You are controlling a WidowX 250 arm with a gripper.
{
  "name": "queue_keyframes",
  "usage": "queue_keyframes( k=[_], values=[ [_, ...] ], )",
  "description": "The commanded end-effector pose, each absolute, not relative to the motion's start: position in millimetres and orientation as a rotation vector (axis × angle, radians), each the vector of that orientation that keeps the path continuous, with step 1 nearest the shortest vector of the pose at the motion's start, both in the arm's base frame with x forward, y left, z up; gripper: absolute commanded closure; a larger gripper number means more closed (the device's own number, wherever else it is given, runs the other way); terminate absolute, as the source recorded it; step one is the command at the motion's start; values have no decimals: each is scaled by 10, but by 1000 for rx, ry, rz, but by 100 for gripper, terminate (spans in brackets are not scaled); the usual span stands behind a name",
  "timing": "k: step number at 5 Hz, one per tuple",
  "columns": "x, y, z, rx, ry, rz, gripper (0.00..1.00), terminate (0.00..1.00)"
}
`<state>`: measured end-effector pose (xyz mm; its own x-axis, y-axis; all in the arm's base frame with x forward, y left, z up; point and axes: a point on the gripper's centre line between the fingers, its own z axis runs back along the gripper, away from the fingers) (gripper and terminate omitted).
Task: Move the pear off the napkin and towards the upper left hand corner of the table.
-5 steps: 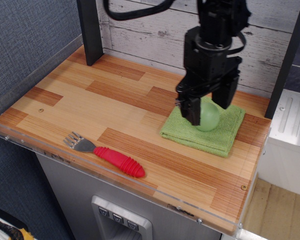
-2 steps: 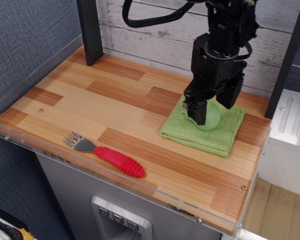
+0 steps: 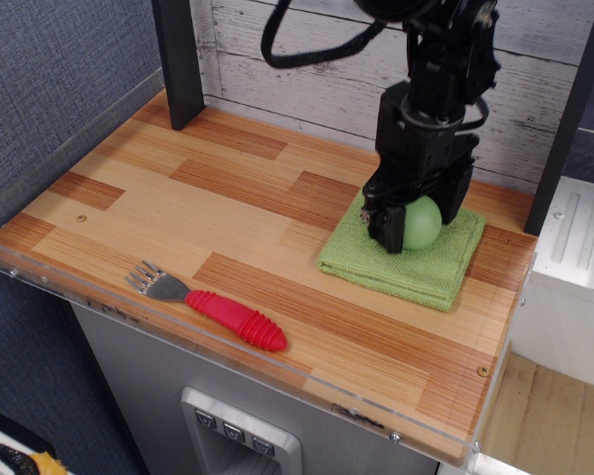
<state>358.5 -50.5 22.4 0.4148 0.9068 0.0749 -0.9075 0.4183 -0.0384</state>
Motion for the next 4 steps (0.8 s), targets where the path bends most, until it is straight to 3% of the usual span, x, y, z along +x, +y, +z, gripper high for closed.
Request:
queue_keyframes(
  k=[1,2,3,4],
  values=[
    [3716,-297,328,-14,-23,1141,0,0],
    [3721,-284,353,-6,-39,1127,100,0],
    [3706,-220,461,-79,6,1093,100,0],
    [3685,-167,672,-113,-16,1067,100,0]
  ],
)
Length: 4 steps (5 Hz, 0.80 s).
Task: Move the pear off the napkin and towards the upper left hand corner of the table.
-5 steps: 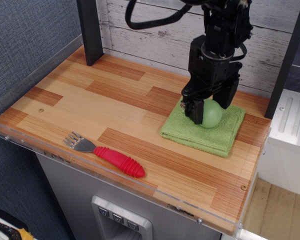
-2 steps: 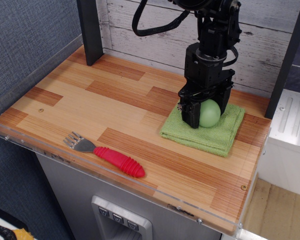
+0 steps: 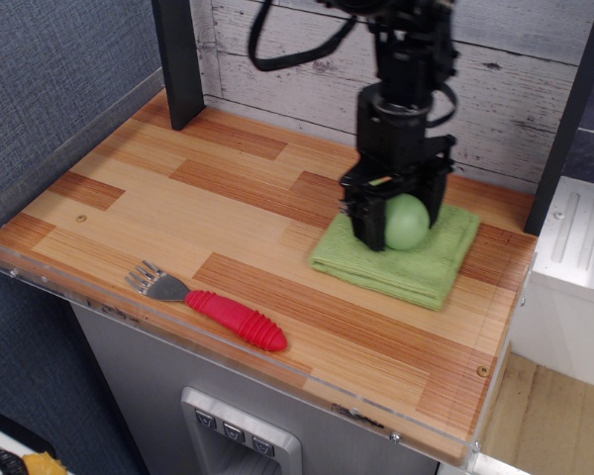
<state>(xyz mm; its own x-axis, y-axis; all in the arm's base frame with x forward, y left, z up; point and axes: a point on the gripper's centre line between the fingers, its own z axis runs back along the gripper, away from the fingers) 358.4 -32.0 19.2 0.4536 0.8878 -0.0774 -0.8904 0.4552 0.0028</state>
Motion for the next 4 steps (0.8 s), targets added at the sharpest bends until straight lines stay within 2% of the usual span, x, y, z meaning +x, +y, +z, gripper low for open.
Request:
queue_keyframes(
  k=[1,3,4],
  values=[
    [3613,-226,859,-108,-36,1062,100,0],
    [3575,335,884,-71,-103,1129,100,0],
    [3668,594,858,-24,-111,1196,100,0]
  ],
)
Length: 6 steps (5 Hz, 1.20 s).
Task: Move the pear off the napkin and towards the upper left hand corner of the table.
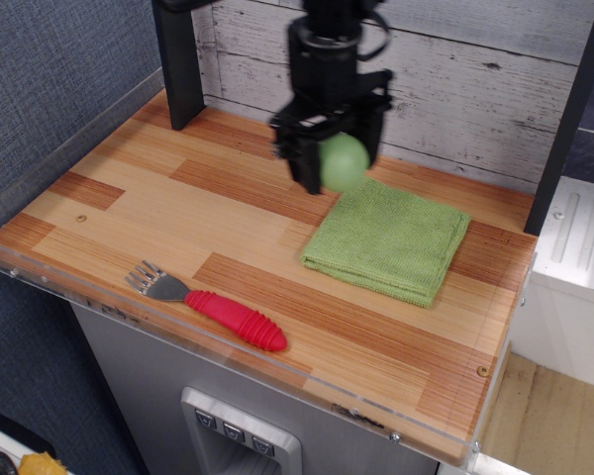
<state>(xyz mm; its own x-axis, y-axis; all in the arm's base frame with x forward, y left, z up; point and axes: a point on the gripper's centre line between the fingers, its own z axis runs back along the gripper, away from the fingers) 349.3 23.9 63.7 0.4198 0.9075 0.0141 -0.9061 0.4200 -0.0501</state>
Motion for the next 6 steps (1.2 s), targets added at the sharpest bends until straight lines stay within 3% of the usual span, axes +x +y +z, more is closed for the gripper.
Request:
queue_keyframes(
  k=[1,3,4,6],
  values=[
    [3811,888,744,-73,-128,1211,100,0],
    [3944,1168,657,-53,-210,1221,100,0],
    [3978,1239,597,-89,-195,1226,100,0],
    [4081,1404,450,-63,-175,1230,100,0]
  ],
)
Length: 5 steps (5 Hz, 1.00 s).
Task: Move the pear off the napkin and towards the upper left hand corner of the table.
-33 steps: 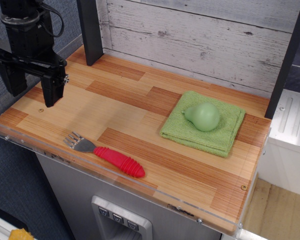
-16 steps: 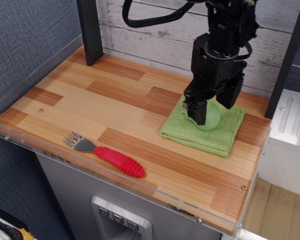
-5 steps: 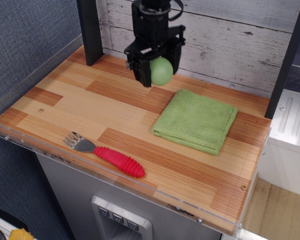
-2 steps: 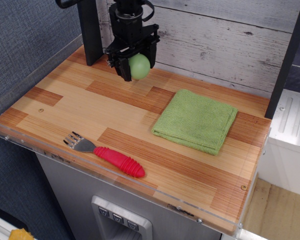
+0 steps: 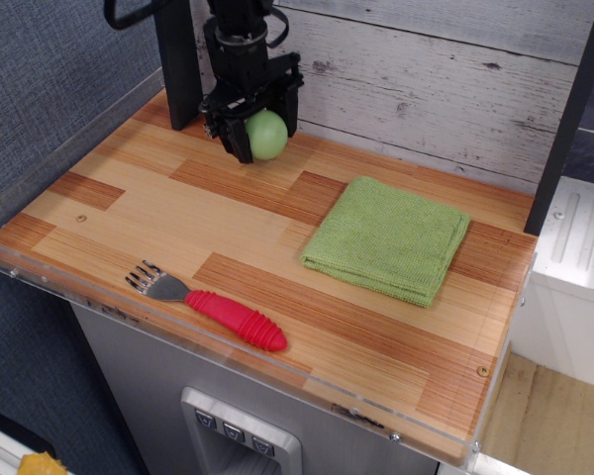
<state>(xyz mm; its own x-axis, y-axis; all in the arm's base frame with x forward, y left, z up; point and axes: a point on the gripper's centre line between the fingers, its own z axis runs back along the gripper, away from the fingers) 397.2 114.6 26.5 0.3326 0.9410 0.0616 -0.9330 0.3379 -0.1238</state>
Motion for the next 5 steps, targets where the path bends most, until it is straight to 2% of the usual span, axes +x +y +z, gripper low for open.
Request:
queue_keyframes(
  k=[1,4,5],
  values=[
    [4090,1383,446,-64,-163,1226,0,0],
    [4018,1296,586,-75,-134,1205,0,0],
    [4026,1287,700,-62,-178,1198,0,0]
  ],
)
